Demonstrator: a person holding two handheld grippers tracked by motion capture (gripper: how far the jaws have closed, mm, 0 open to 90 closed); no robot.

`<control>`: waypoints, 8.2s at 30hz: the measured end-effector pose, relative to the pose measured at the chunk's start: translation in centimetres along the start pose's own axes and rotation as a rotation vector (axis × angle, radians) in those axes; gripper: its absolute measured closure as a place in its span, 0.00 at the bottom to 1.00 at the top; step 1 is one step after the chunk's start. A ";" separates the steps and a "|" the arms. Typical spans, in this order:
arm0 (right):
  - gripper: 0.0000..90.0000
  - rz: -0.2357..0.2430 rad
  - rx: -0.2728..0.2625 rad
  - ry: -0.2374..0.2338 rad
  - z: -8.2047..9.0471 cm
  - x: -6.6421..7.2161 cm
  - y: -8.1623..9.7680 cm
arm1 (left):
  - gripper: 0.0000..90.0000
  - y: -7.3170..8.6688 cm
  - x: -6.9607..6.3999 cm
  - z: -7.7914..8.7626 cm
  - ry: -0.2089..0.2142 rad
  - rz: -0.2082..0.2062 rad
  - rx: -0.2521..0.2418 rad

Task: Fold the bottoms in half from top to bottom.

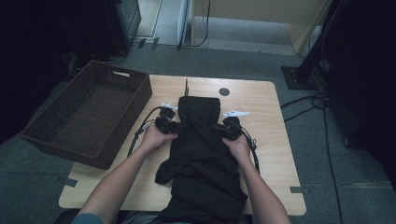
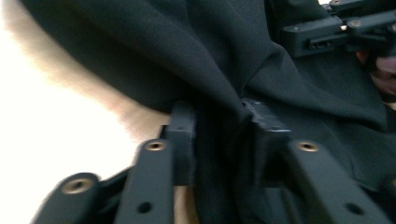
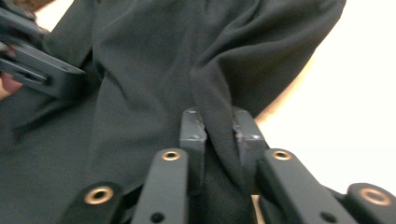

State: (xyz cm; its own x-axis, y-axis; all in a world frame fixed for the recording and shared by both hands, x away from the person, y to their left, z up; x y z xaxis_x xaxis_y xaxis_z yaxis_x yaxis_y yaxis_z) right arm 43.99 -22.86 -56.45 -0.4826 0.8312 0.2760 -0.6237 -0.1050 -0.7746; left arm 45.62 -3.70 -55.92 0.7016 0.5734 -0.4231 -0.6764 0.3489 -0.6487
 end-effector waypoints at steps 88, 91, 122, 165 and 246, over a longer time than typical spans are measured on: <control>0.92 -0.026 -0.103 0.034 1.5 -0.4 -6.5 | 0.97 -5.2 1.1 4.5 -0.140 -0.035 -0.230; 0.92 -0.025 -0.118 -0.005 4.3 0.8 -7.0 | 0.96 -4.5 -1.5 6.1 -0.094 -0.083 -0.243; 0.90 0.011 -0.004 -0.009 0.4 -0.3 -0.2 | 0.95 0.3 1.5 1.2 -0.125 -0.033 -0.092; 0.92 0.046 0.124 -0.086 6.7 5.2 5.3 | 0.94 7.5 -5.0 4.4 -0.023 -0.123 -0.018; 0.72 0.124 -0.017 -0.116 8.2 7.4 2.4 | 0.55 5.4 -5.6 6.5 0.048 -0.067 -0.044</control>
State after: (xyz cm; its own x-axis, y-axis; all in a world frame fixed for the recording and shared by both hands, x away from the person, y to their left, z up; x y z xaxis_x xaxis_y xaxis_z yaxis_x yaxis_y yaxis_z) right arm 33.89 -21.45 -51.65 -0.6231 0.7441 0.2409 -0.5450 -0.1922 -0.8161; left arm 36.60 -0.18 -52.98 0.7555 0.5136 -0.4067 -0.6178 0.3520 -0.7031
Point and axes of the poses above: each handheld gripper's, and its own axes: z roughly backward along the jaws, y roughly out of its underside, x roughly to its left, the point moved 7 cm from there along -z, roughly forward along the jaws, and after that the axes turned 5 degrees about -x, right-handed, at the moved point
